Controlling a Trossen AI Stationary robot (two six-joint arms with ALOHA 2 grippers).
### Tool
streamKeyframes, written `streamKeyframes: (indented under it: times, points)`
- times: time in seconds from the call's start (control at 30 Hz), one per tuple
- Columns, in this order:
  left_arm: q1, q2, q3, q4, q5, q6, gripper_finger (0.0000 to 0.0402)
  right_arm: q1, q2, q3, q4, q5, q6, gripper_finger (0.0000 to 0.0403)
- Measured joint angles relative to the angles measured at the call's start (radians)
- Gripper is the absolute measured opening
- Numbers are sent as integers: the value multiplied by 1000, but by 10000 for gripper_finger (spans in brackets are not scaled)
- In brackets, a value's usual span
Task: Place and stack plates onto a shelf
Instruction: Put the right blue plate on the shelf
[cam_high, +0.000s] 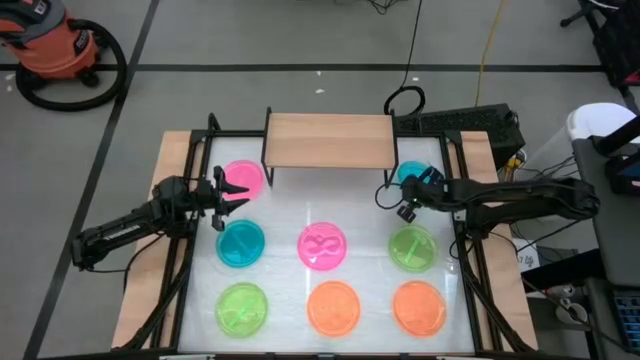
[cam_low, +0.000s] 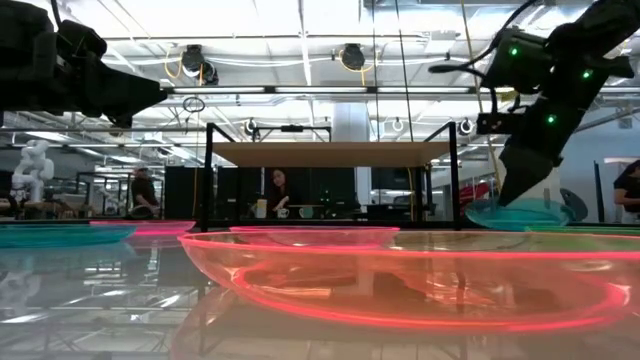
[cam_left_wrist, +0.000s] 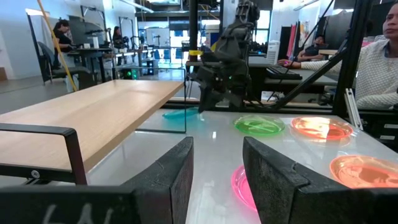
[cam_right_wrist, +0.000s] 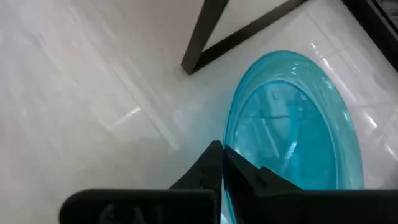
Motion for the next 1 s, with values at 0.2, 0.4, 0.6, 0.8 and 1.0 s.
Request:
streamKeyframes:
  times: [0.2,0.4,0.6,0.8,1.0]
  points:
    - [0,0,0,0,0,0,145,-1,-87,0,-35,43,28,0]
    - [0,0,0,0,0,0,145,-1,-150,1,-32,104,47,0]
    - [0,0,0,0,0,0,145,-1,-196,44,-30,195,-5,0]
    - [0,0,0,0,0,0,145,-1,-208,133,-23,227,-78,0]
    - [0,0,0,0,0,0,145,-1,-208,226,-23,240,-140,0]
